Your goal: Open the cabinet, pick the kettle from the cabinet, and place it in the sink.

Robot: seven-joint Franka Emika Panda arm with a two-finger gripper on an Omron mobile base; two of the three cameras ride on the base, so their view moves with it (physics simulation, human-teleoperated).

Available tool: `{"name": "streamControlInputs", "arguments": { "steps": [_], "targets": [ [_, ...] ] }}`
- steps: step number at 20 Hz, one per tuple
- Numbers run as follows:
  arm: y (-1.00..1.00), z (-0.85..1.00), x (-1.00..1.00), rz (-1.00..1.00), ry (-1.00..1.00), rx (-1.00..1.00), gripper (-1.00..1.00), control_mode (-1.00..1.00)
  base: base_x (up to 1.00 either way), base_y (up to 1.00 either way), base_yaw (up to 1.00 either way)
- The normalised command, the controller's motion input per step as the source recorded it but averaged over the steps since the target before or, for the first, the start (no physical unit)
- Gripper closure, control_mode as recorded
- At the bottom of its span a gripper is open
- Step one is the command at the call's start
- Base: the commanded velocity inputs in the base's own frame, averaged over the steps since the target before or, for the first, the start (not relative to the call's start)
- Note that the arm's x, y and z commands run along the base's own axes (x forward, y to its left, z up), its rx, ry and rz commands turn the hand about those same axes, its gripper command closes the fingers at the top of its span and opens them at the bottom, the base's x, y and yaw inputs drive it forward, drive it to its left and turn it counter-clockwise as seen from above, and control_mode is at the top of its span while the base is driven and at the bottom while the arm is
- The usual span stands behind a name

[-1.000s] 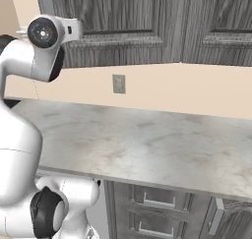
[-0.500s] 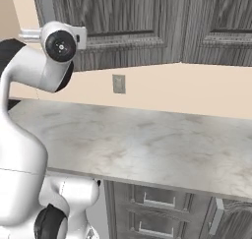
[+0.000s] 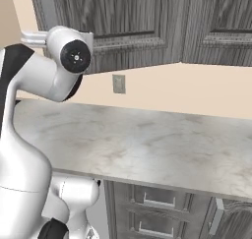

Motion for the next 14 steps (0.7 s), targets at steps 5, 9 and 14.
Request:
{"name": "streamControlInputs", "arguments": {
  "steps": [5, 9, 14],
  "targets": [
    [-0.46, 0.02, -0.34, 0.05, 0.07, 0.00, 1.00, -1.00, 0.00, 0.00, 0.00],
    [-0.52, 0.00, -0.31, 0.04, 0.12, 0.00, 1.00, -1.00, 0.00, 0.00, 0.00],
    [-0.50, 0.00, -0.28, 0.04, 0.16, 0.00, 1.00, -1.00, 0.00, 0.00, 0.00]
  ]
}}
